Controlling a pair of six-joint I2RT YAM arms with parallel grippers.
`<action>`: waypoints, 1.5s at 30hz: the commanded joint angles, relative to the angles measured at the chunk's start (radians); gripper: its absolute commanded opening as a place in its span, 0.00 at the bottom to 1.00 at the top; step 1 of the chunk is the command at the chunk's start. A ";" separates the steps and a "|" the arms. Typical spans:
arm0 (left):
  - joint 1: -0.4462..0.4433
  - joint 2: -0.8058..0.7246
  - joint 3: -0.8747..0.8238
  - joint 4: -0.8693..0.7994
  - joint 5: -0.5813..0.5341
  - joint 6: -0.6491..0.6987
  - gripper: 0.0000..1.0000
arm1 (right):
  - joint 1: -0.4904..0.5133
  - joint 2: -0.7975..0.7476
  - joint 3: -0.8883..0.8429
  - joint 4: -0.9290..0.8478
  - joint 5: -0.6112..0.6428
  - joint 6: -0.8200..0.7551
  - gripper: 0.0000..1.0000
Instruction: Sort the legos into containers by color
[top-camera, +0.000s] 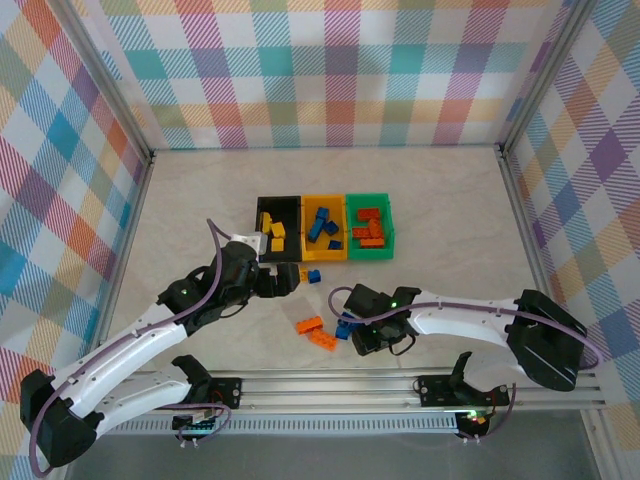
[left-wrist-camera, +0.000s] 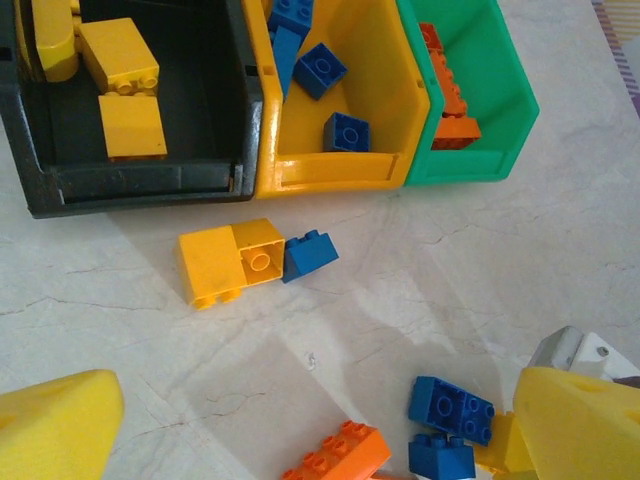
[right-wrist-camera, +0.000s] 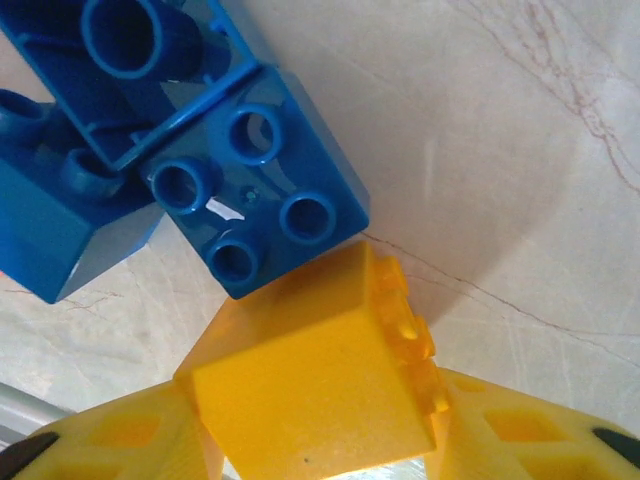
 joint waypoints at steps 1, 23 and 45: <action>-0.006 -0.029 0.003 -0.011 -0.024 0.009 1.00 | 0.007 0.029 0.013 0.019 0.005 0.002 0.48; -0.004 -0.050 -0.037 -0.011 -0.044 -0.012 1.00 | -0.118 0.007 0.076 0.006 0.111 0.004 0.38; -0.005 -0.091 -0.078 -0.138 -0.125 -0.043 1.00 | -0.325 0.390 0.769 0.099 -0.210 -0.200 0.39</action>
